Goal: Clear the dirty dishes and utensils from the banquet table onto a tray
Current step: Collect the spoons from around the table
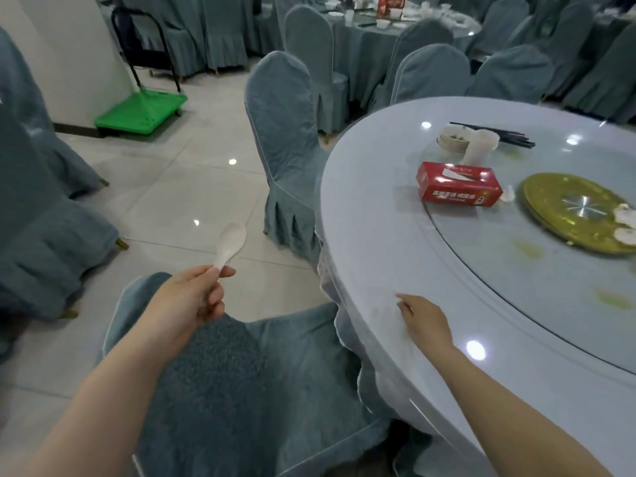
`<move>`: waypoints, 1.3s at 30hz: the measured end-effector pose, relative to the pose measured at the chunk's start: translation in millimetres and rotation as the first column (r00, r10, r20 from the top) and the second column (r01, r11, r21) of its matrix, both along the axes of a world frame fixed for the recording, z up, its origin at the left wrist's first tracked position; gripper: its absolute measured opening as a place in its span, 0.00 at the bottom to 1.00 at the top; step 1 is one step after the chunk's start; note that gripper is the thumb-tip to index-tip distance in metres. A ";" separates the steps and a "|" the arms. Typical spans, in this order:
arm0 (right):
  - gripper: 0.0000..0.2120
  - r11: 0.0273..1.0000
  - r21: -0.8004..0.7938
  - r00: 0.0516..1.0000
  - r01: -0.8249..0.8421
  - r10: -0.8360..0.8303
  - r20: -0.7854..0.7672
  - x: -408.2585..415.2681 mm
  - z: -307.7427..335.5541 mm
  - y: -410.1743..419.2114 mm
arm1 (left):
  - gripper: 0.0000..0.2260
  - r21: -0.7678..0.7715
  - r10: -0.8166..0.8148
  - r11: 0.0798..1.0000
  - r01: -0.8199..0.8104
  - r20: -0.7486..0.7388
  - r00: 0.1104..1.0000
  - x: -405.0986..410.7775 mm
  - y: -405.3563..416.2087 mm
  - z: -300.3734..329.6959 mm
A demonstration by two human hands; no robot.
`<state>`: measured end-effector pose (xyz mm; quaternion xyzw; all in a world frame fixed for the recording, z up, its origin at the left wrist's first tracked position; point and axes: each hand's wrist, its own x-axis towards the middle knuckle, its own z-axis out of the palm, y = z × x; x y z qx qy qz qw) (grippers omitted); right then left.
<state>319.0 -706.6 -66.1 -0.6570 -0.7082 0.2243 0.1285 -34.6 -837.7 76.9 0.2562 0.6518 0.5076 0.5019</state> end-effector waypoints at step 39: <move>0.44 0.959 -0.218 0.455 -0.182 -0.115 -0.883 -520.4 115.1 -90.1 | 0.12 0.120 0.048 0.991 -0.054 0.051 0.998 -399.0 -64.1 13.6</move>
